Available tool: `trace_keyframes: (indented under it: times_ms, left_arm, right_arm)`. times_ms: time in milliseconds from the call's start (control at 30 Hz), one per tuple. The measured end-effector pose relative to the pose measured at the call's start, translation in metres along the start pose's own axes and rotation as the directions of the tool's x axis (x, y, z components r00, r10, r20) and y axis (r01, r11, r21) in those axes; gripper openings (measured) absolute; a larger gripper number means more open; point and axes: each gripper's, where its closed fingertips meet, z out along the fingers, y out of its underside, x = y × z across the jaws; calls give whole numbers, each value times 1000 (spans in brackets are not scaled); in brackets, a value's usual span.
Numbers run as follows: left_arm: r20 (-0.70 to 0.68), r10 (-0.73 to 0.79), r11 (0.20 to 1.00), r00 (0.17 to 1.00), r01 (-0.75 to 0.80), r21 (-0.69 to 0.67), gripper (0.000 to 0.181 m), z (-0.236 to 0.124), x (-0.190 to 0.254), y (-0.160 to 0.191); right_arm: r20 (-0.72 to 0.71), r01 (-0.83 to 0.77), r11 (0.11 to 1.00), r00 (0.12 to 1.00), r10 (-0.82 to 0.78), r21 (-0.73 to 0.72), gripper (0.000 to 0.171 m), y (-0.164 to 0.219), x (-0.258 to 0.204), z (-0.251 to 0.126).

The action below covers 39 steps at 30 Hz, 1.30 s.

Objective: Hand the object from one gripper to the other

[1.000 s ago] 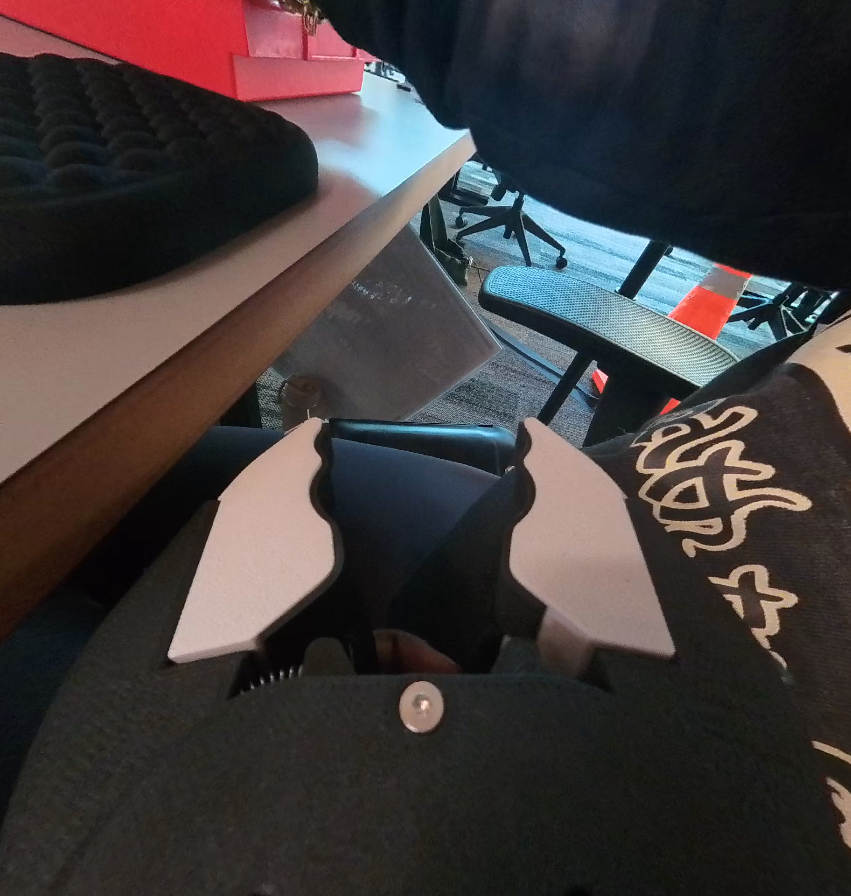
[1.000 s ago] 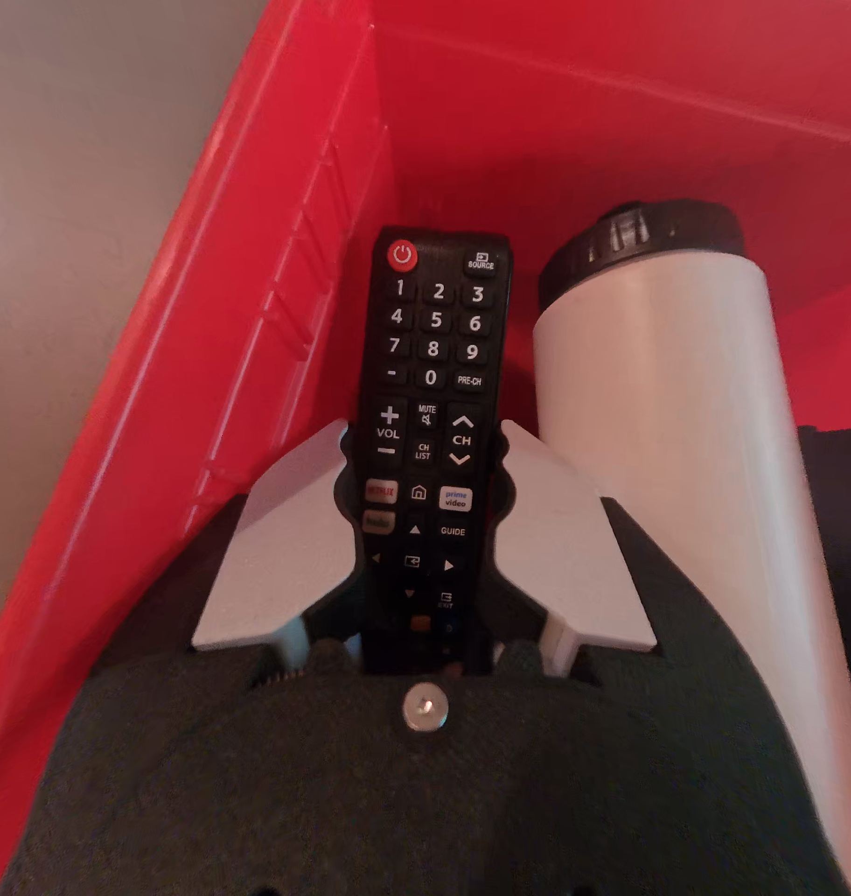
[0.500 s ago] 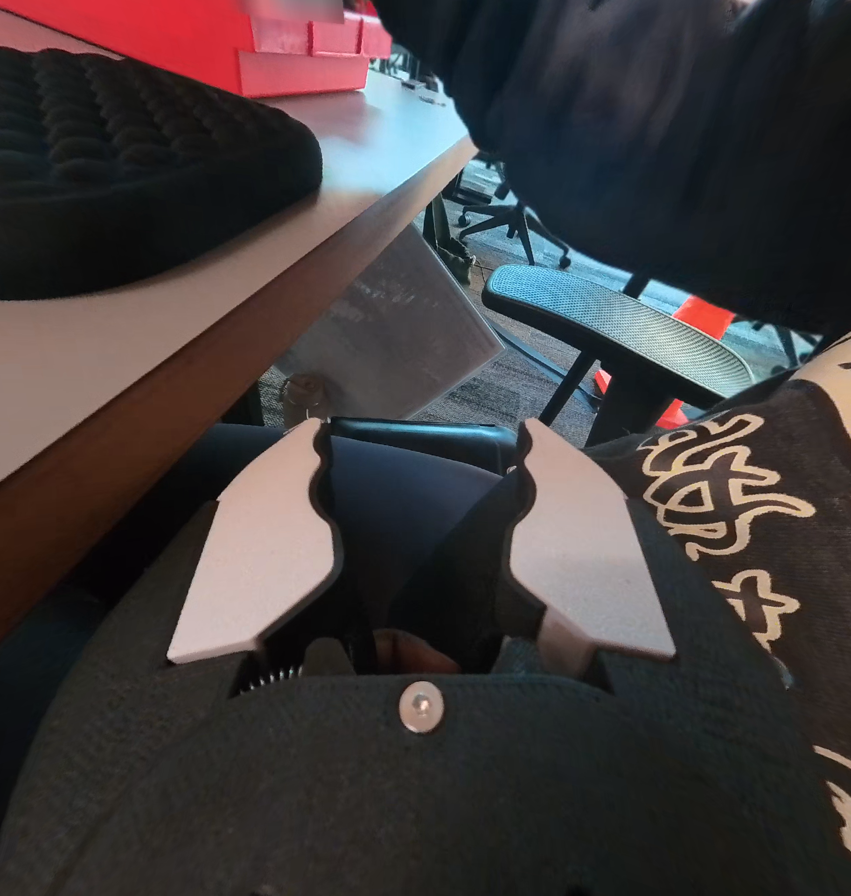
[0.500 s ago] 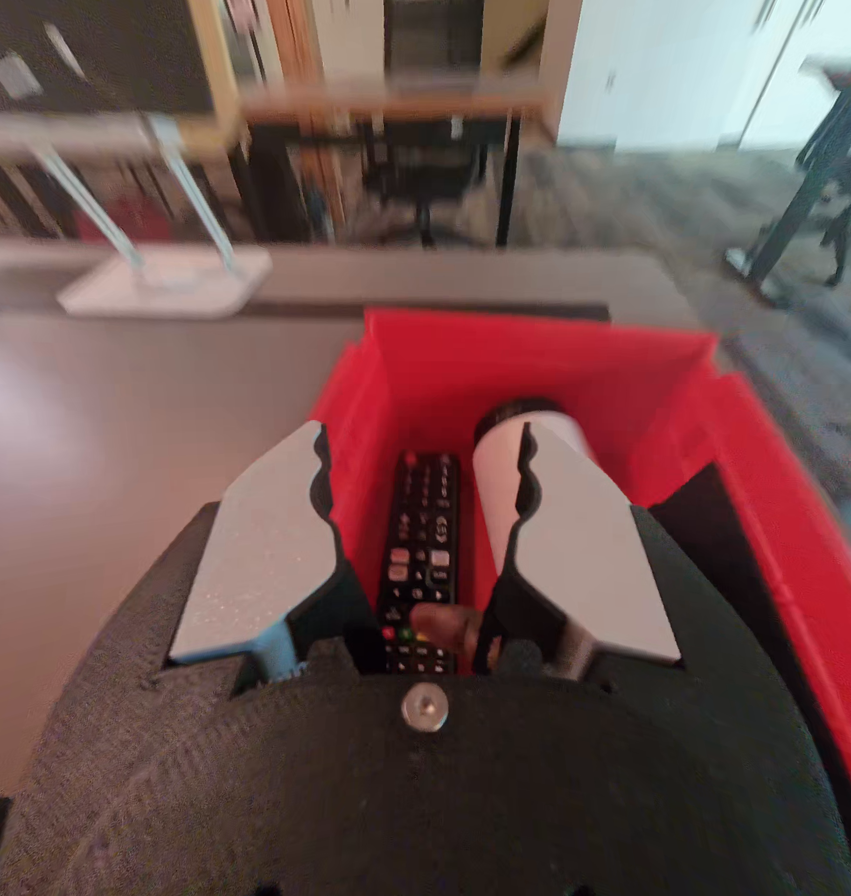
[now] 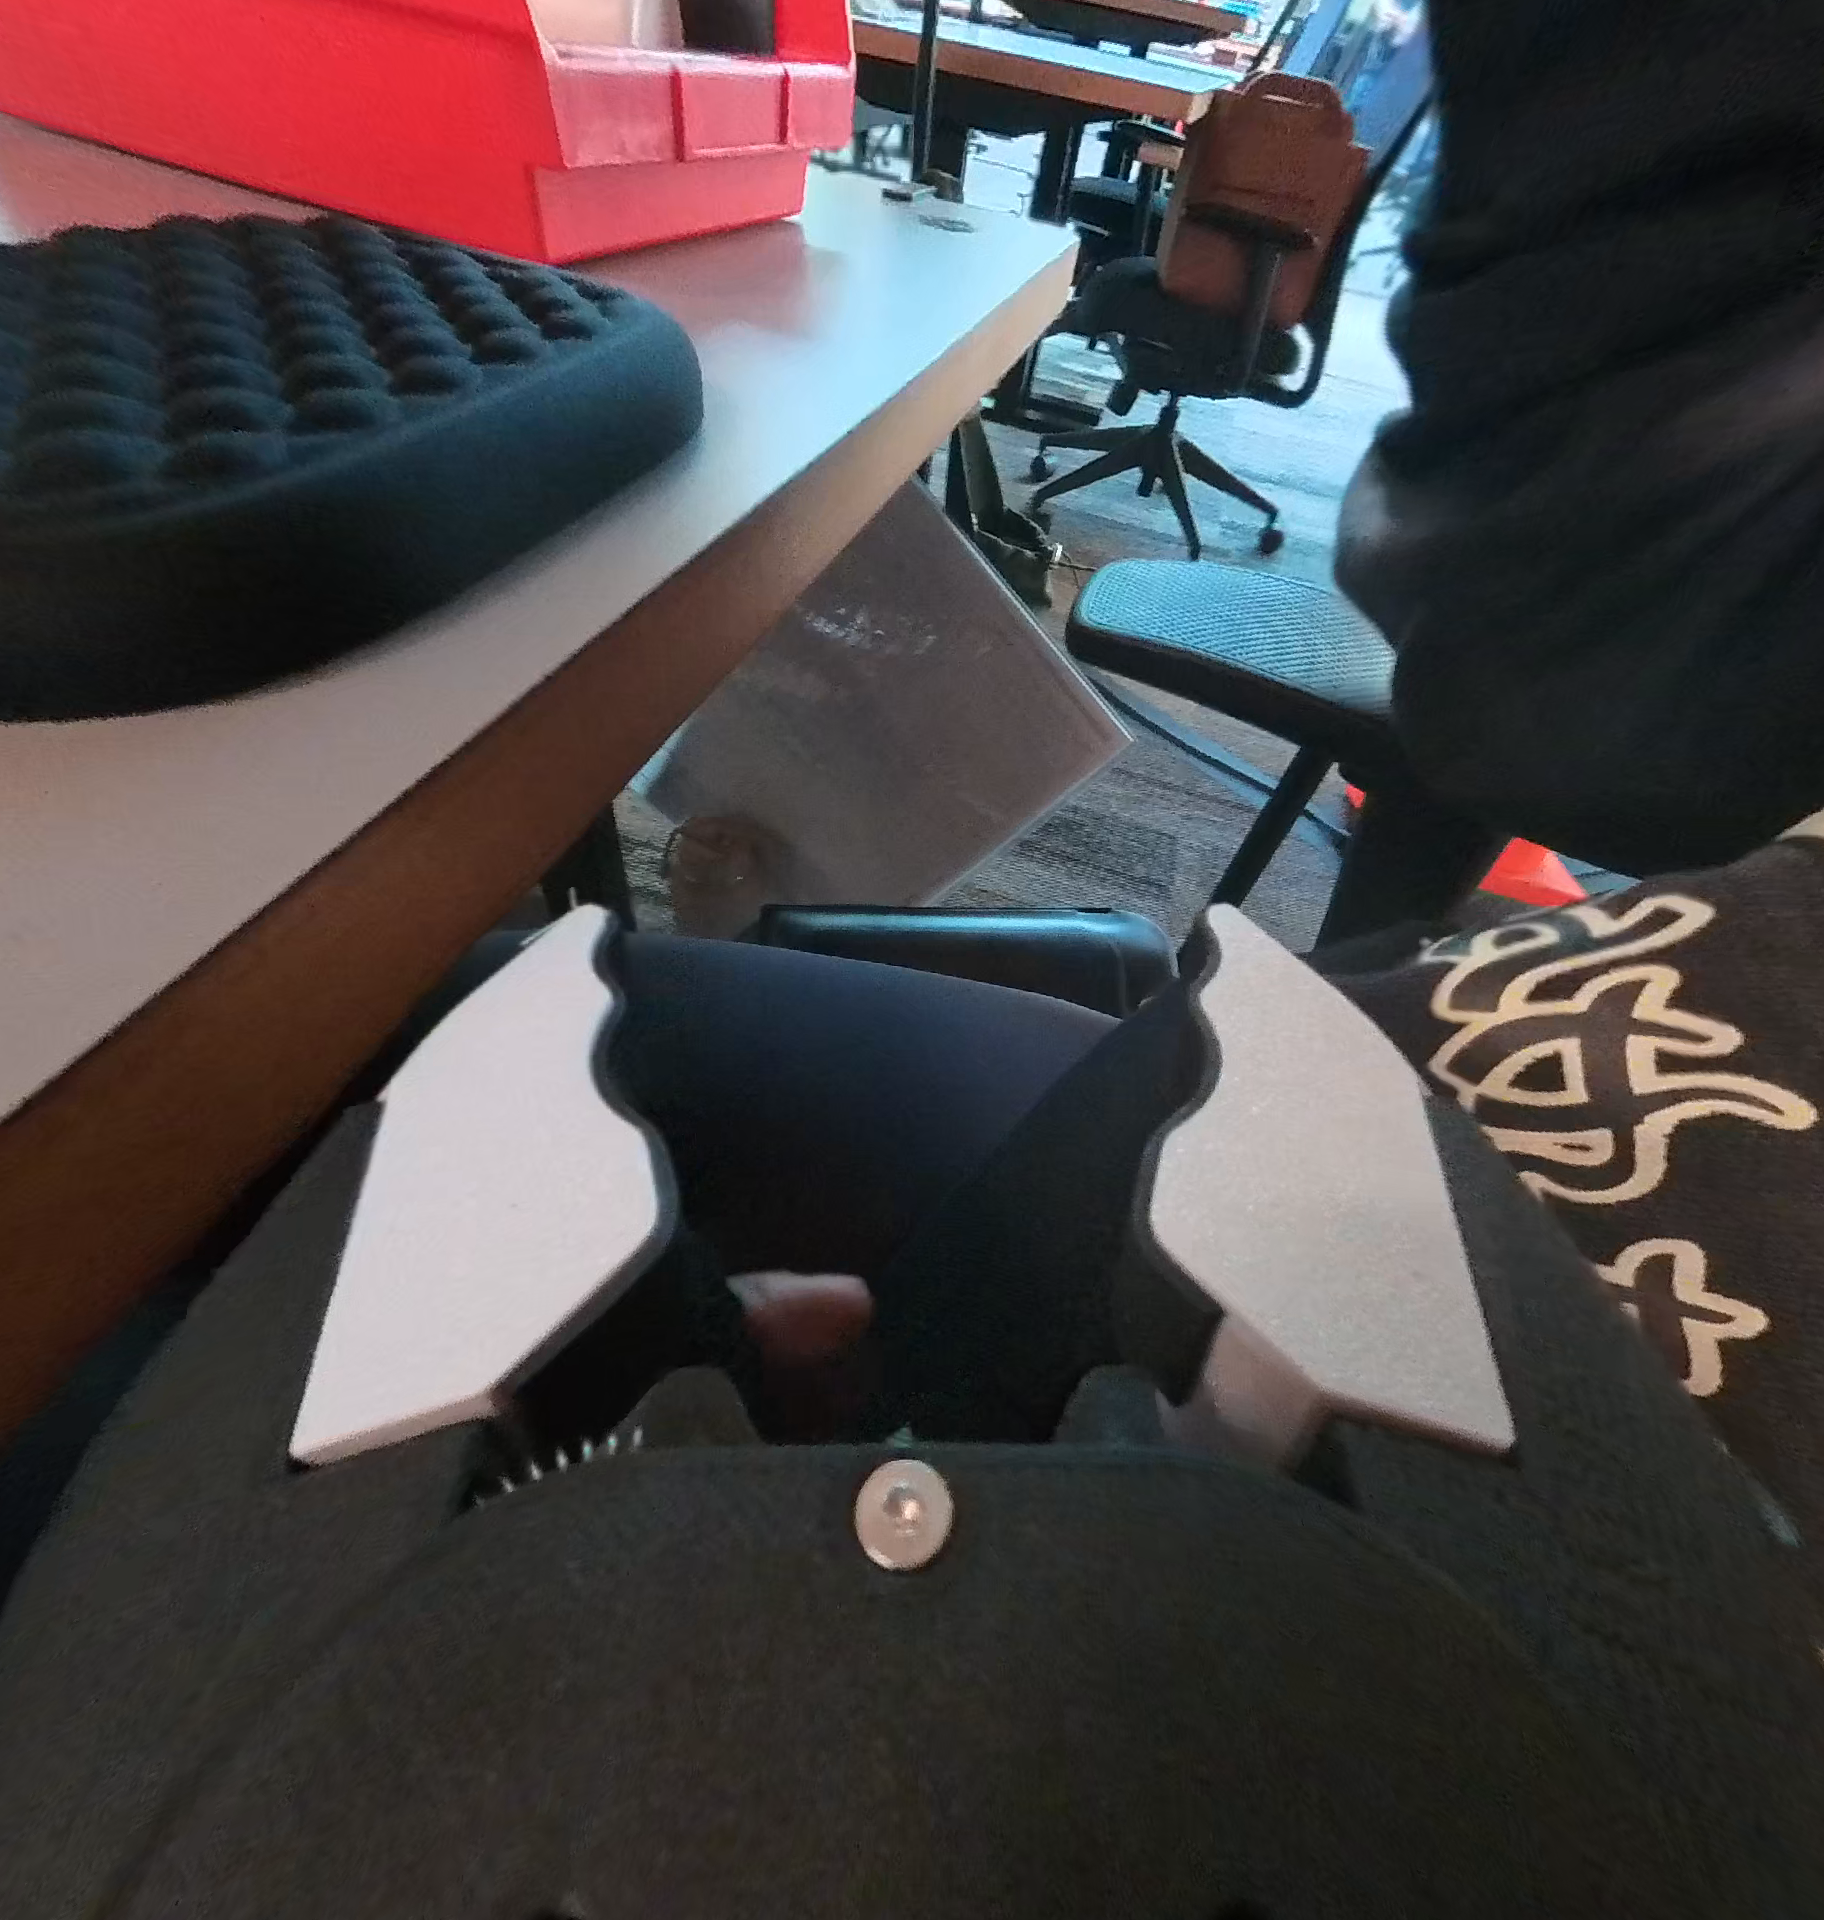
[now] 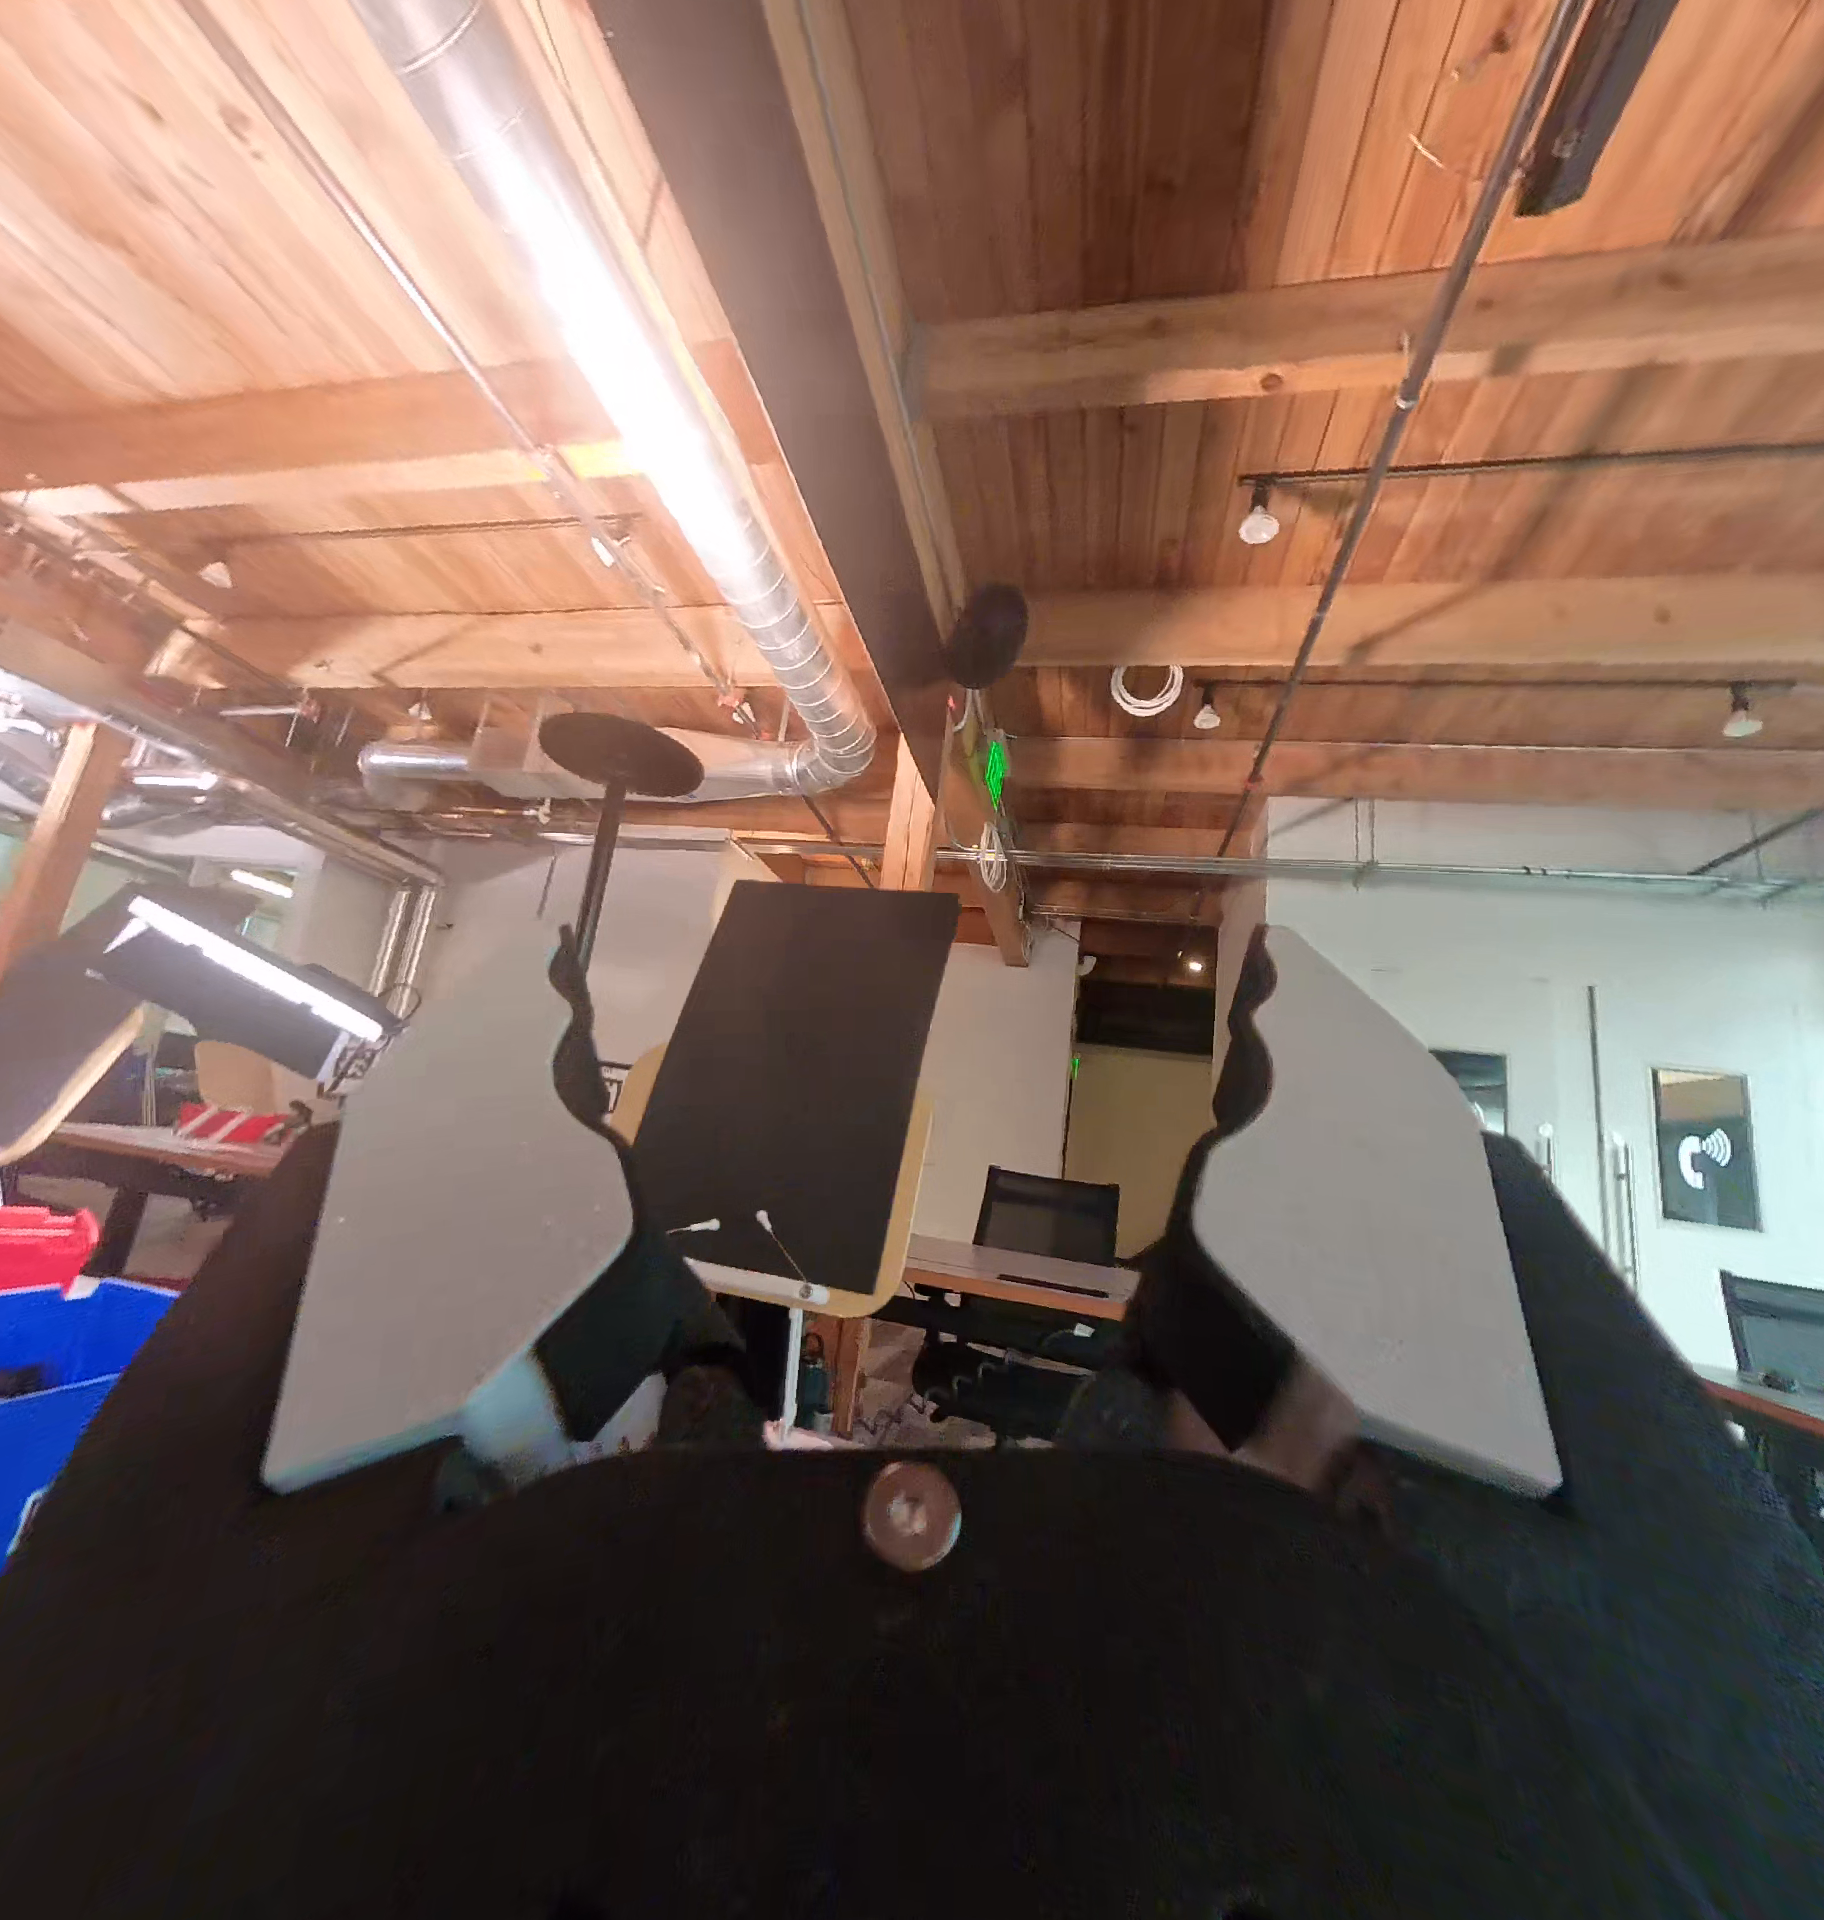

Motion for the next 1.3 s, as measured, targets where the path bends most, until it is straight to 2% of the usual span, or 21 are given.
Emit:
trace_keyframes:
  times_ms: [67, 167, 233, 333, 467, 600, 700, 733, 767, 867, 933, 1033, 1133, 1300]
  left_arm:
    - [44, 42, 999, 998, -43, 14, 108, -3, -5, -7]
    - [124, 187, 980, 974, -195, 50, 107, -16, -11, -27]
    - [259, 240, 953, 936, -277, 121, 107, -33, -25, -55]
    - [317, 271, 922, 909, -340, 184, 108, -66, -27, -93]
    - [506, 234, 901, 830, -381, 209, 108, -136, -62, -138]
    - [672, 44, 910, 739, -308, 279, 106, -229, -126, -164]
    - [742, -8, 954, 670, -217, 207, 90, -283, -184, -157]
    - [753, -18, 972, 658, -165, 167, 90, -296, -204, -151]
    - [761, -36, 988, 648, -92, 125, 90, -308, -225, -143]
    - [809, -90, 987, 580, 158, -3, 68, -341, -288, -112]
    - [796, -120, 948, 593, 306, -86, 55, -344, -315, -91]
    - [806, -117, 907, 580, 393, -151, 39, -340, -355, -76]
    - [826, -40, 869, 562, 427, -248, 36, -336, -391, -62]
    - [849, -43, 818, 527, 506, -273, 33, -328, -431, -48]
  right_arm:
    - [65, 44, 996, 997, -39, -84, 118, -1, -15, -2]
    - [100, 131, 971, 989, -113, -201, 114, 4, -20, -9]
    - [138, 126, 965, 986, -95, -232, 113, 3, -25, -13]
    - [131, 97, 973, 989, -70, -209, 110, -7, -26, -16]
    - [89, 77, 980, 994, -62, -181, 107, -19, -16, -20]
    - [57, 110, 983, 993, -102, -148, 103, -30, -9, -24]
    - [64, 95, 987, 994, -87, -133, 100, -32, -11, -24]
    - [71, 82, 988, 995, -73, -133, 100, -31, -12, -23]
    - [75, 72, 988, 995, -62, -136, 99, -30, -14, -23]
    - [95, 93, 983, 992, -79, -160, 99, -24, -18, -21]
    - [110, 116, 978, 989, -97, -175, 98, -20, -21, -21]
    - [137, 119, 974, 986, -94, -190, 97, -15, -26, -20]
    - [163, 103, 972, 984, -69, -212, 96, -8, -30, -19]
    - [196, 140, 959, 976, -92, -245, 96, -1, -36, -19]
